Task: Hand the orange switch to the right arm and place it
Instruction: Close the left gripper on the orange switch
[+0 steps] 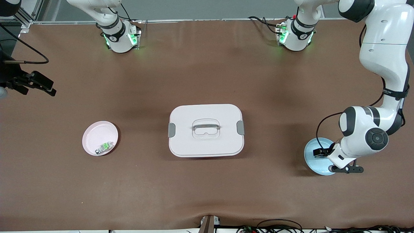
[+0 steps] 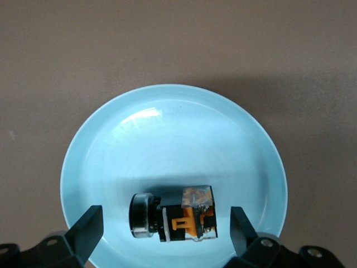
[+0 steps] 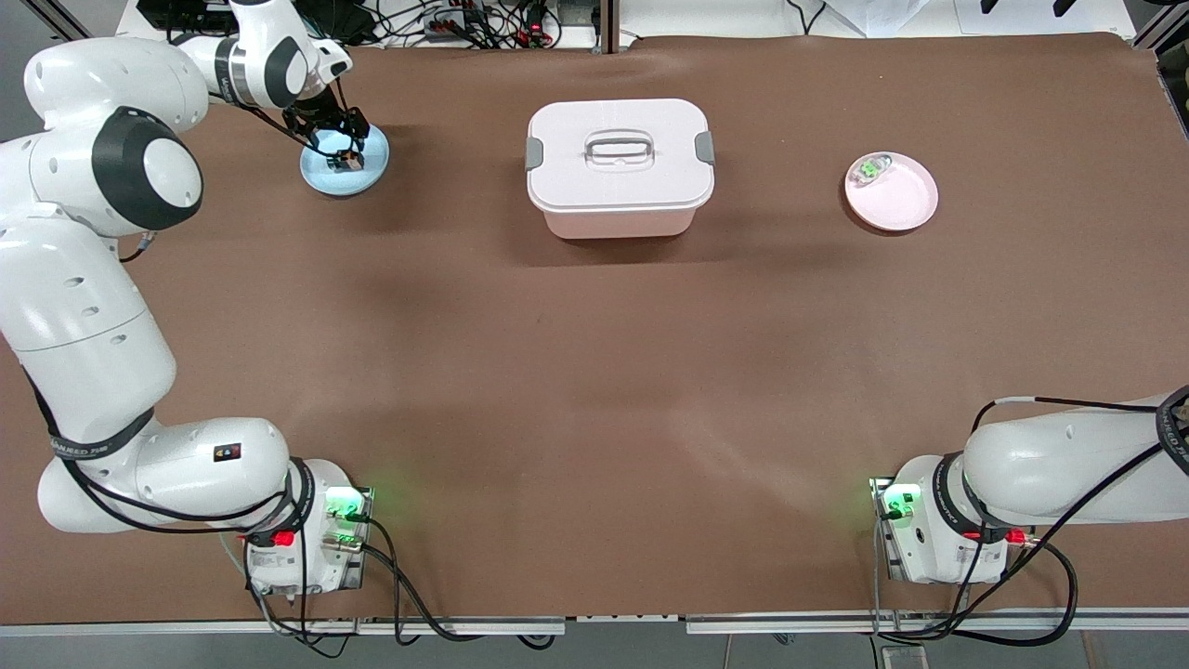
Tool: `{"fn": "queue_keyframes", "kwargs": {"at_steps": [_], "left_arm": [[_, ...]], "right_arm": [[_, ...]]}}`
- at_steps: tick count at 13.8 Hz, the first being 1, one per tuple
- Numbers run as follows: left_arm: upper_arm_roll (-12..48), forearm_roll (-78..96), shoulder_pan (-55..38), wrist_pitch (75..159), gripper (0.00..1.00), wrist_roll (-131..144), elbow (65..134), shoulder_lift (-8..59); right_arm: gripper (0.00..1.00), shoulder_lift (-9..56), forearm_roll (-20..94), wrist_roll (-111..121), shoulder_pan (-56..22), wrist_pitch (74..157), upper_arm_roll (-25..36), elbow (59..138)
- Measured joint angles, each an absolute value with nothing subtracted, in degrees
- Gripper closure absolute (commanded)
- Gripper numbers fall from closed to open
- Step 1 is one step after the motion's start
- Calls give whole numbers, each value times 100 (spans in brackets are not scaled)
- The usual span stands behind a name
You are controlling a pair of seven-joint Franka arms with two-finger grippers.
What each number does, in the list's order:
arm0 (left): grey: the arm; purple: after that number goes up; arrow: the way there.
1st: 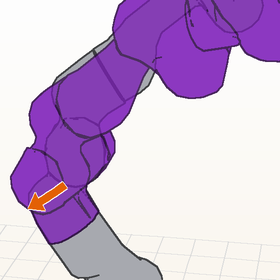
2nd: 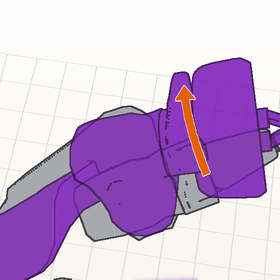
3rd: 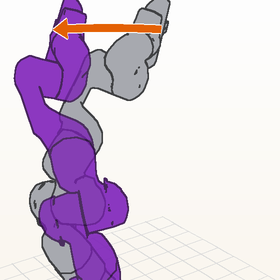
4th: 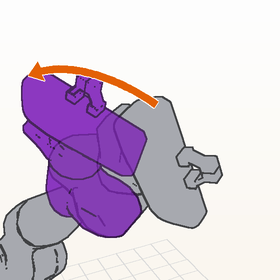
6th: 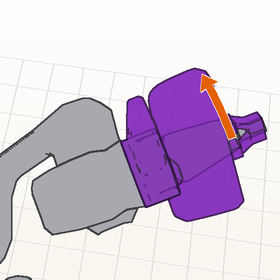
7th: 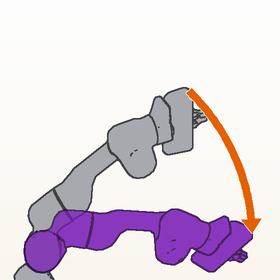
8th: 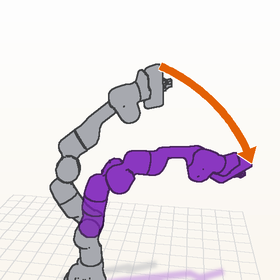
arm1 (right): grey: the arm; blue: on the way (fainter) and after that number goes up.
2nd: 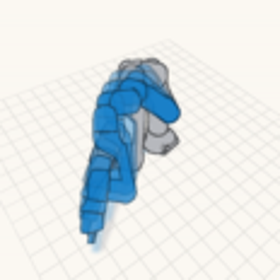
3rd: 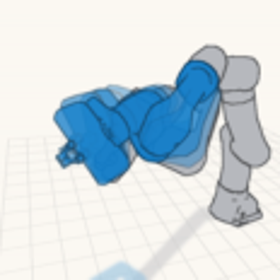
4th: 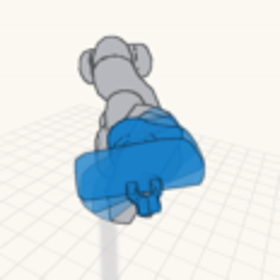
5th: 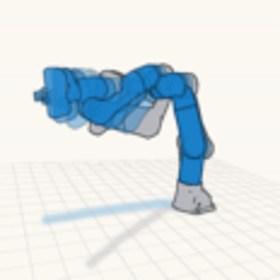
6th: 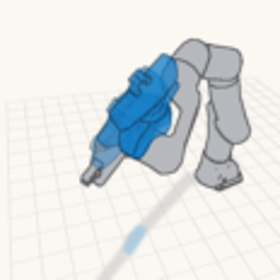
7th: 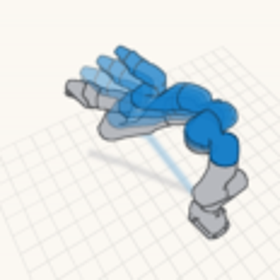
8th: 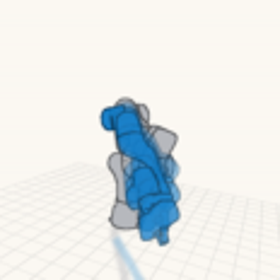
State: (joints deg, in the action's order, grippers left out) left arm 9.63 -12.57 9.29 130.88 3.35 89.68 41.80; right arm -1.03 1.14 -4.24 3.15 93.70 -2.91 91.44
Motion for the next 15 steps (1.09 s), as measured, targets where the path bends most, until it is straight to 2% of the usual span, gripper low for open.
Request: {"fn": "queue_keyframes", "kwargs": {"at_steps": [14,15], "left_arm": [[962,-1078,964,13088,0,475,8960,4369],[962,-1078,964,13088,12,473,8960,4377]], "right_arm": [[0,-103,121,-424,315,9377,-295,9144],[0,-103,123,-424,315,9384,-297,9144]]}}
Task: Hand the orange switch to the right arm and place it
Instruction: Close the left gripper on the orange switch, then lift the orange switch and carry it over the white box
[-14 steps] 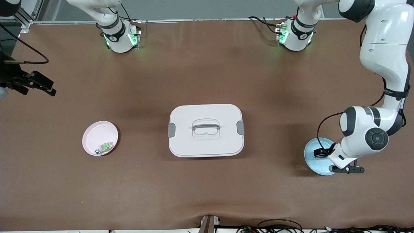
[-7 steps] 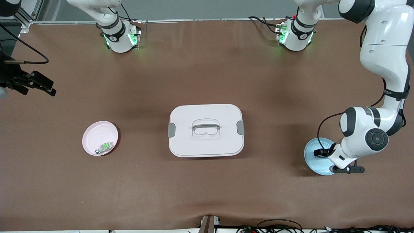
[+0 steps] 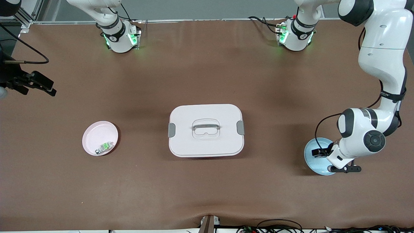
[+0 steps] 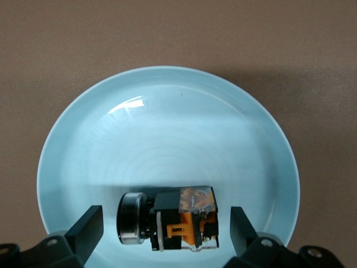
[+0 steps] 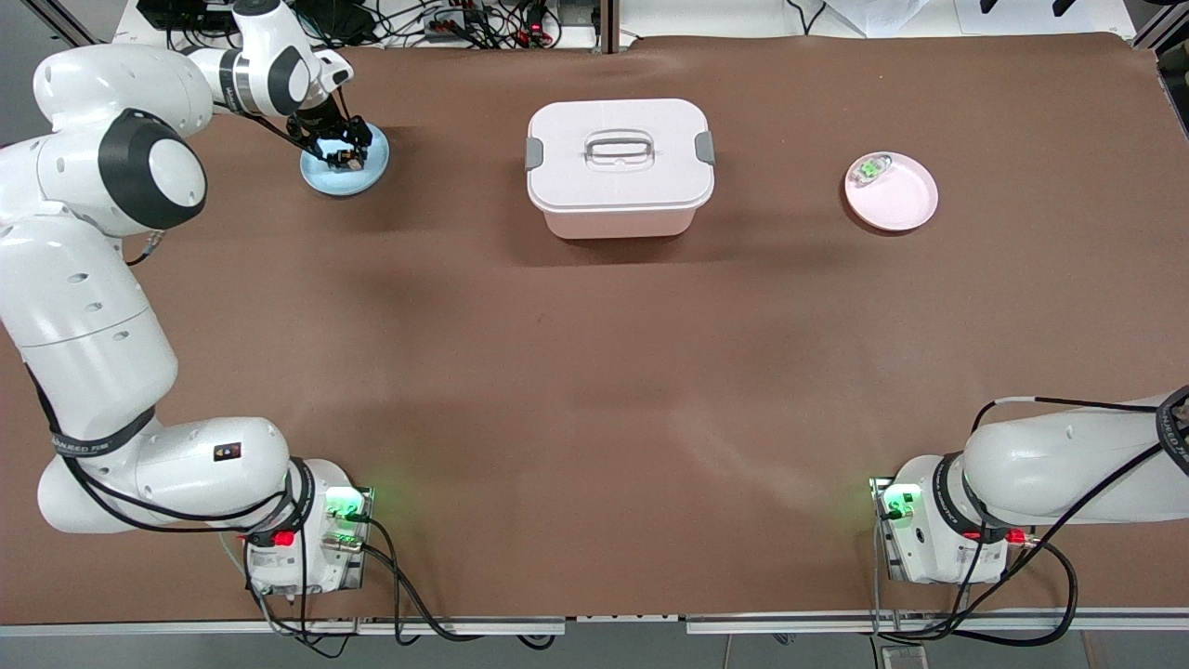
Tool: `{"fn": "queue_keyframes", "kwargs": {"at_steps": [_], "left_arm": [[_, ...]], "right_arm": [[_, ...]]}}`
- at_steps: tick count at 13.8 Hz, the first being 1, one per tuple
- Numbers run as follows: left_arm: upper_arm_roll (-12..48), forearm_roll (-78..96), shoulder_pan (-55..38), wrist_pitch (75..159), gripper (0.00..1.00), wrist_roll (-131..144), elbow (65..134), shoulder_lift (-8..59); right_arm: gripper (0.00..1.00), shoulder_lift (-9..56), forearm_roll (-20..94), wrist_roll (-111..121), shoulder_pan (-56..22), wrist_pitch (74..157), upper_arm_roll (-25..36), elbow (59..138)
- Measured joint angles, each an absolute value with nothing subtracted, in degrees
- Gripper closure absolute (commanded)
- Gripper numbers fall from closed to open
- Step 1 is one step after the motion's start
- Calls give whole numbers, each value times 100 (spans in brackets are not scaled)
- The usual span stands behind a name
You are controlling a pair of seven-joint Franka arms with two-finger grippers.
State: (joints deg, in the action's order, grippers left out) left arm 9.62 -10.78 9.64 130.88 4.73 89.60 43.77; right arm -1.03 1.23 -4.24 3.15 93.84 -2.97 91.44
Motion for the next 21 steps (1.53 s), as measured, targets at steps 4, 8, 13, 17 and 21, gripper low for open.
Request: {"fn": "queue_keyframes", "kwargs": {"at_steps": [4,8,13,17,21], "left_arm": [[964,-1077,963,13088,45,475,8958,4384],[965,-1076,964,13088,100,475,8955,4384],[968,-1076,982,13092,100,477,8860,4363],[1047,-1076,983,12921,100,477,8750,4004],[1107,-908,976,12306,100,480,8738,3359]], "right_arm": [[0,-103,126,-424,315,9417,-300,9143],[0,-103,126,-424,315,9422,-300,9142],[0,-101,126,-424,315,9440,-288,9141],[0,-66,126,-427,318,9474,-256,9135],[0,30,117,-426,423,9590,-227,9132]]}}
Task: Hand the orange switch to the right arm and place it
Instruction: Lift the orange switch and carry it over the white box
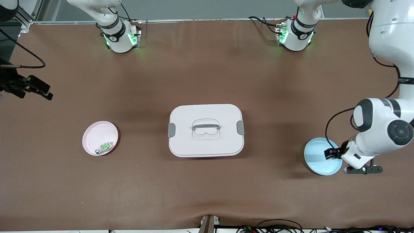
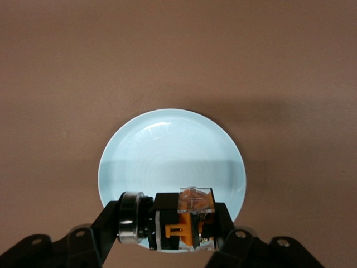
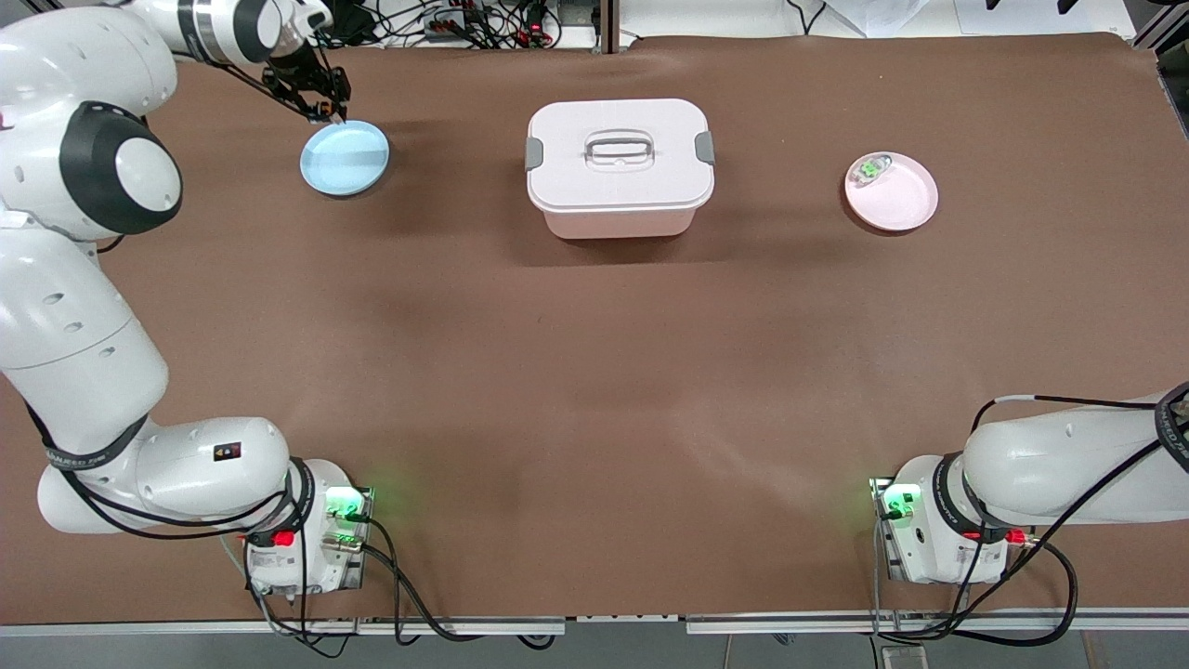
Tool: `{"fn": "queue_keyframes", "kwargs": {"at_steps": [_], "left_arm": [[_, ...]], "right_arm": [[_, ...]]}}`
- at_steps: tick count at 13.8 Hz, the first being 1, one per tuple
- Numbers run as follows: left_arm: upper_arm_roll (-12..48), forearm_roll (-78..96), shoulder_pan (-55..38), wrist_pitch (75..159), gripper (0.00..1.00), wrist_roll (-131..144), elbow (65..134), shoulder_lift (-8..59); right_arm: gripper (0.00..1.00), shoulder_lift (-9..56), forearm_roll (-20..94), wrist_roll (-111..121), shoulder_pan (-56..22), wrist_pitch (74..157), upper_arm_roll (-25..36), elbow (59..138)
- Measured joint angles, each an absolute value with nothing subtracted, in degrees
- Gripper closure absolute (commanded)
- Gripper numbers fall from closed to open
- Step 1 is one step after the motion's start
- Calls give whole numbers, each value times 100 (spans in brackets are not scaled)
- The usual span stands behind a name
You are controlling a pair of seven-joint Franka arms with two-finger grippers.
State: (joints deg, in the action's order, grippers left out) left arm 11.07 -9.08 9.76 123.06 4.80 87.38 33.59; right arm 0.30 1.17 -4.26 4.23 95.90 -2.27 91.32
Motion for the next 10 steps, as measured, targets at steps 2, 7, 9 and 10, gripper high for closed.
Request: {"fn": "queue_keyframes", "kwargs": {"at_steps": [2,7,9,10], "left_arm": [[1172,-884,969,12140,100,483,8741,3143],[1483,-874,950,11307,100,725,8738,2630],[1566,-742,946,11030,100,776,8740,2406],[1584,-622,945,10926,100,831,8741,2306]], "right_arm": [[0,137,116,-426,471,9601,-225,9132],[0,281,111,-423,489,9619,-225,9126],[0,412,109,-422,490,9580,-226,9131],[0,521,106,-421,495,9589,-225,9130]]}}
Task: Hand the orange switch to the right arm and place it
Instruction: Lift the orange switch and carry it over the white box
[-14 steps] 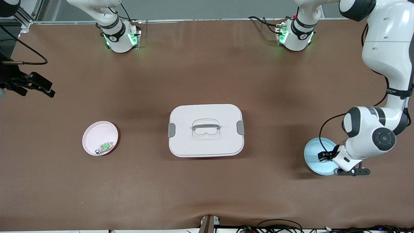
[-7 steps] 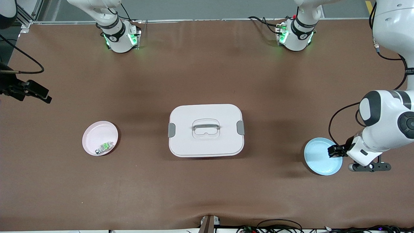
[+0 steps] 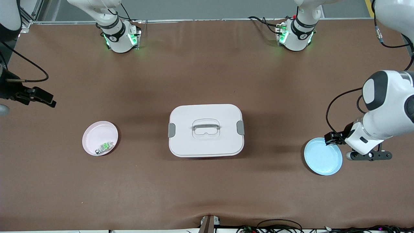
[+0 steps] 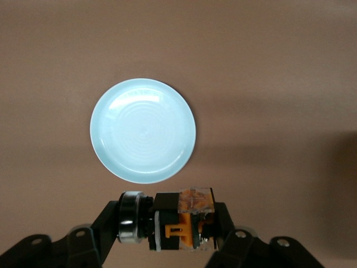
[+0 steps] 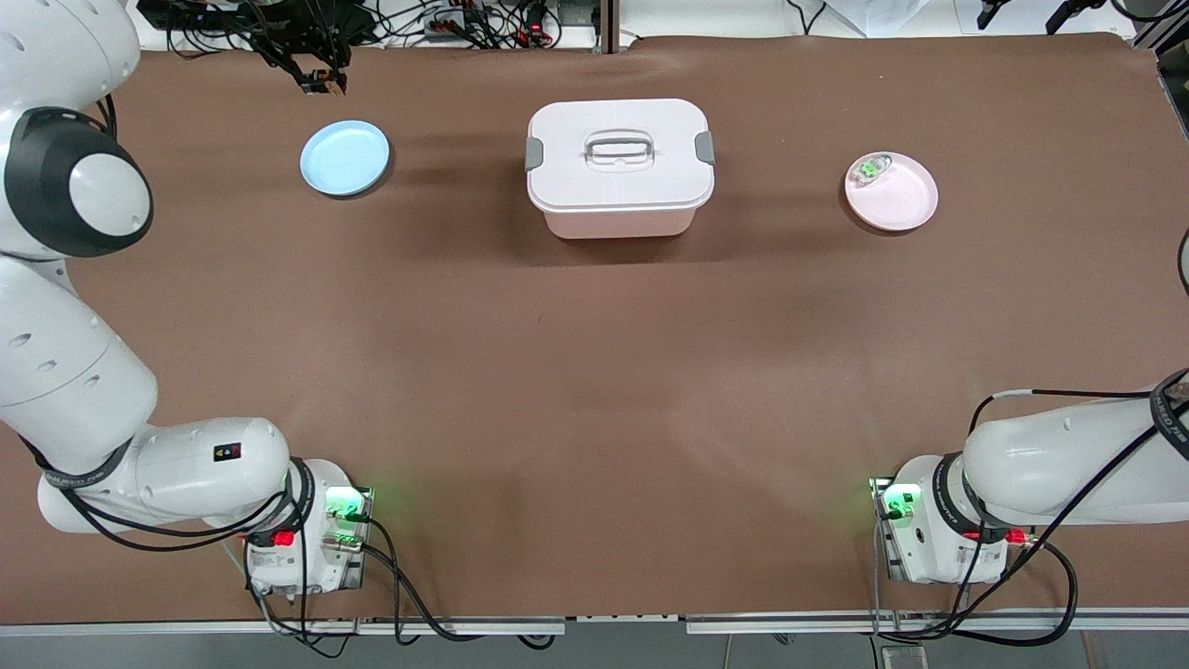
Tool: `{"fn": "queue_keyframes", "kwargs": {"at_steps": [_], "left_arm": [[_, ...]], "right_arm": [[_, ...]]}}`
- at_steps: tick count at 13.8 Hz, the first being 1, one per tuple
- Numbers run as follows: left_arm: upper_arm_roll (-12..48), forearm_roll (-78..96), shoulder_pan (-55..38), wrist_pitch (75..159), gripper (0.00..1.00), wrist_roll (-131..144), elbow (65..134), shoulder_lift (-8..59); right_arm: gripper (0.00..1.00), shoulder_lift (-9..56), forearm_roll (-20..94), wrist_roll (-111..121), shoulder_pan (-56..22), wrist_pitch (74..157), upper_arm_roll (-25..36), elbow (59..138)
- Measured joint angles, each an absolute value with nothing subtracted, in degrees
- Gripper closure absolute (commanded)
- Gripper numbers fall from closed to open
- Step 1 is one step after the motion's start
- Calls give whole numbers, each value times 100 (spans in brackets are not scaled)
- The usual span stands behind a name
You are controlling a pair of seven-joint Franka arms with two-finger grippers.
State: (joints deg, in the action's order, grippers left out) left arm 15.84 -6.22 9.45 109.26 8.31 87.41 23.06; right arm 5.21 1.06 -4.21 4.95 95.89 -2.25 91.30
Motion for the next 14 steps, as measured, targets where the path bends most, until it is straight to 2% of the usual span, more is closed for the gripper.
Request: {"fn": "queue_keyframes", "kwargs": {"at_steps": [6,10,14], "left_arm": [[1836,-70,939,10078,100,1750,8739,1678],[2779,96,906,9615,100,3276,8666,1471],[3555,407,847,9564,100,4591,8570,1474]], "right_arm": [[0,710,116,-421,517,9547,-230,9092],[0,702,336,-428,515,9454,-267,9071],[0,681,641,-429,515,9304,-268,9065]]}}
